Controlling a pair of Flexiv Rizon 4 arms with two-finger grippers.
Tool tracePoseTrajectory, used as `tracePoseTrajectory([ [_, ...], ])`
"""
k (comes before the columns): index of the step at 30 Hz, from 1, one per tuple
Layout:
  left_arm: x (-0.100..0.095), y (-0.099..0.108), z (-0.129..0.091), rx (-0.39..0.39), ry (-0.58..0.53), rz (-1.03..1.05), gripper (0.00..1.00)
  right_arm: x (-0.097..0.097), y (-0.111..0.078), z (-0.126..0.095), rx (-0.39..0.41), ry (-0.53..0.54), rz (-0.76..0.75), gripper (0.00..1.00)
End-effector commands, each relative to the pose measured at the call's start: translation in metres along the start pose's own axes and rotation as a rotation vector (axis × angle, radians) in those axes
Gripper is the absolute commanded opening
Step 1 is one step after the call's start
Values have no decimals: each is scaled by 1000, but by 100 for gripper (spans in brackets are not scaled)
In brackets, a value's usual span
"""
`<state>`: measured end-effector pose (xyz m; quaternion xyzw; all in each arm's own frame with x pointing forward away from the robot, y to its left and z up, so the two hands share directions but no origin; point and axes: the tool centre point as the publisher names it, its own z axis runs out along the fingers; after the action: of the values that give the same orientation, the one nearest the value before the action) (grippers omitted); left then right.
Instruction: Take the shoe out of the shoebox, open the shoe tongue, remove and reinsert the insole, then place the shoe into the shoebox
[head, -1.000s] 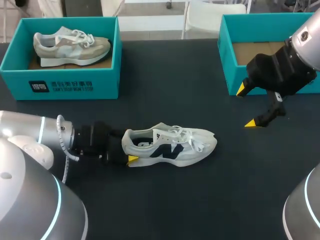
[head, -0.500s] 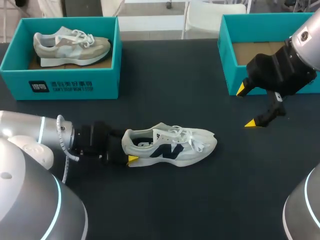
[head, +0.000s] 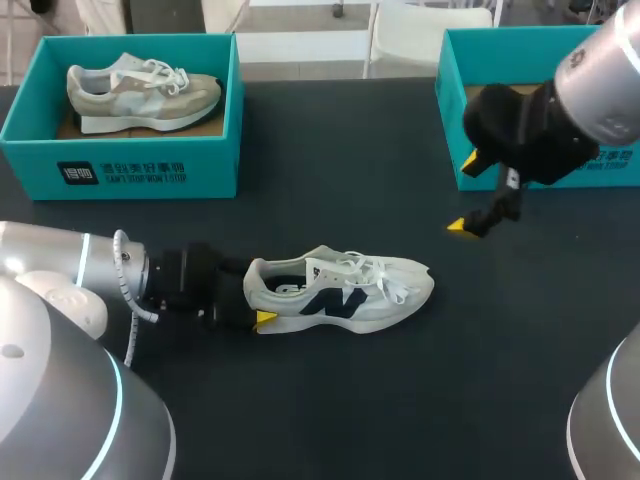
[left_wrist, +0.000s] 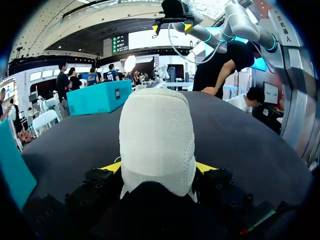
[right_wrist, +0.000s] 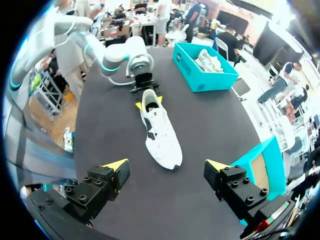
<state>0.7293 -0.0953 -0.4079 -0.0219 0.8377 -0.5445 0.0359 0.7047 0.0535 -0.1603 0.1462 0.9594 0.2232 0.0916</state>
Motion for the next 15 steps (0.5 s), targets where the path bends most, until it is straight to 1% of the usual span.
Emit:
tracePoseTrajectory([
  [1, 3, 2, 4, 0, -1, 0, 0, -2, 25, 13, 43, -15, 64, 100],
  [3, 3, 2, 4, 0, -1, 0, 0, -3, 34, 17, 43, -24, 100, 100],
  [7, 3, 2, 4, 0, -1, 0, 0, -5, 49, 23, 42, -8, 171, 100],
  [9, 3, 2, 4, 0, -1, 0, 0, -6, 56, 26, 37, -26, 206, 100],
  [12, 3, 2, 4, 0, -1, 0, 0, -4, 66, 28, 56, -75, 284, 100],
  [13, 3, 2, 4, 0, -1, 0, 0, -3, 72, 31, 59, -91, 338, 100],
  [15, 3, 2, 4, 0, -1, 0, 0, -1, 76, 35, 42, -127, 411, 100],
])
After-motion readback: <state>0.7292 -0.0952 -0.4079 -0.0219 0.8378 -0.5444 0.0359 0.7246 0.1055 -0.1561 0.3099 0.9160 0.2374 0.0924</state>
